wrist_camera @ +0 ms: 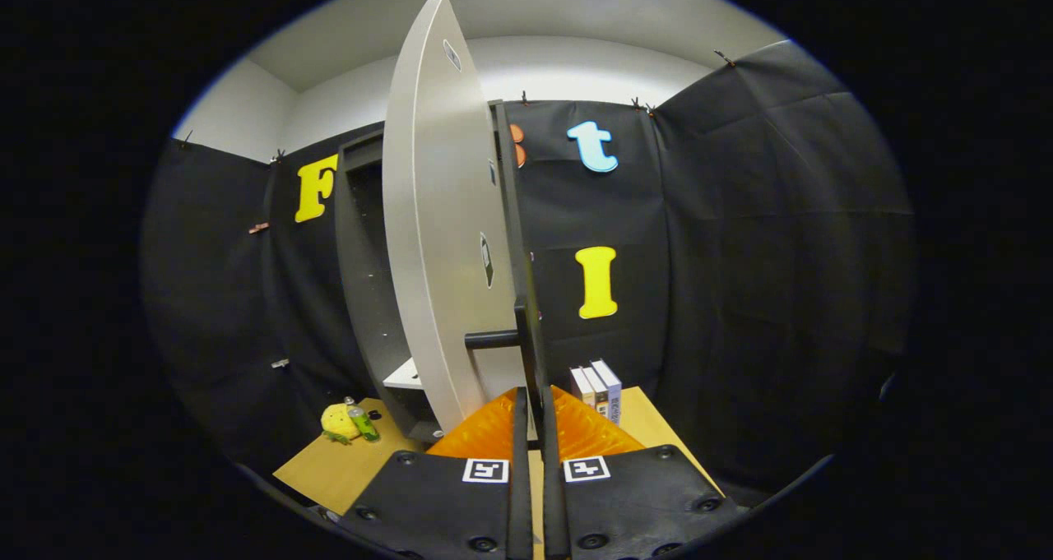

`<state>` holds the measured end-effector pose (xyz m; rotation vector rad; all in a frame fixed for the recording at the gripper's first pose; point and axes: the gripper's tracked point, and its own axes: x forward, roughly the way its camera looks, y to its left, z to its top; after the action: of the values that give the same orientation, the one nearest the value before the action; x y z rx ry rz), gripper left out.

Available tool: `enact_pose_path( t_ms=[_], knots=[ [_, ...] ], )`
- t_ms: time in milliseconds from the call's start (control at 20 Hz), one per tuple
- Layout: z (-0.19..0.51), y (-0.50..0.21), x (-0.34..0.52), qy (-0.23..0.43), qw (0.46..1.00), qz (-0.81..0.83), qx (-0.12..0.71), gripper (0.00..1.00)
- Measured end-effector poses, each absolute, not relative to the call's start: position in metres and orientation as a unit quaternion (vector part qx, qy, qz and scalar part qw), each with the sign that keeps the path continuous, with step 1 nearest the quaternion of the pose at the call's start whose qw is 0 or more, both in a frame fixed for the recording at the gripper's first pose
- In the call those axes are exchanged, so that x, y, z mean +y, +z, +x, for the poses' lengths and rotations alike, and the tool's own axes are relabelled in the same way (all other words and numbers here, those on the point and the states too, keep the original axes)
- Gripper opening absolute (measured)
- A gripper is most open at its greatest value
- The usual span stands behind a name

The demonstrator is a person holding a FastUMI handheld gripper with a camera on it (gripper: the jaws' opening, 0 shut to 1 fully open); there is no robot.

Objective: Open the shoe cabinet door, grab the shoes and put them into the shoe cabinet, then close the shoe cabinet door.

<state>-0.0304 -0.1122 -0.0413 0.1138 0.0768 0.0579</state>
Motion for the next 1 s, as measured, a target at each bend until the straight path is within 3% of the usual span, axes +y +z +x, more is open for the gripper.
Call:
enact_pose_path(
  t_ms=[200, 450, 700, 1000],
  knots=[
    [-0.039, -0.041, -0.104, 0.045, 0.995, 0.082, 0.04, 0.09],
    [-0.045, -0.041, -0.107, 0.025, 0.997, 0.067, 0.036, 0.08],
    [-0.065, -0.04, -0.11, 0.0, 0.996, 0.085, 0.032, 0.12],
    [-0.103, -0.048, -0.086, 0.014, 0.998, 0.062, 0.02, 0.45]
  ],
)
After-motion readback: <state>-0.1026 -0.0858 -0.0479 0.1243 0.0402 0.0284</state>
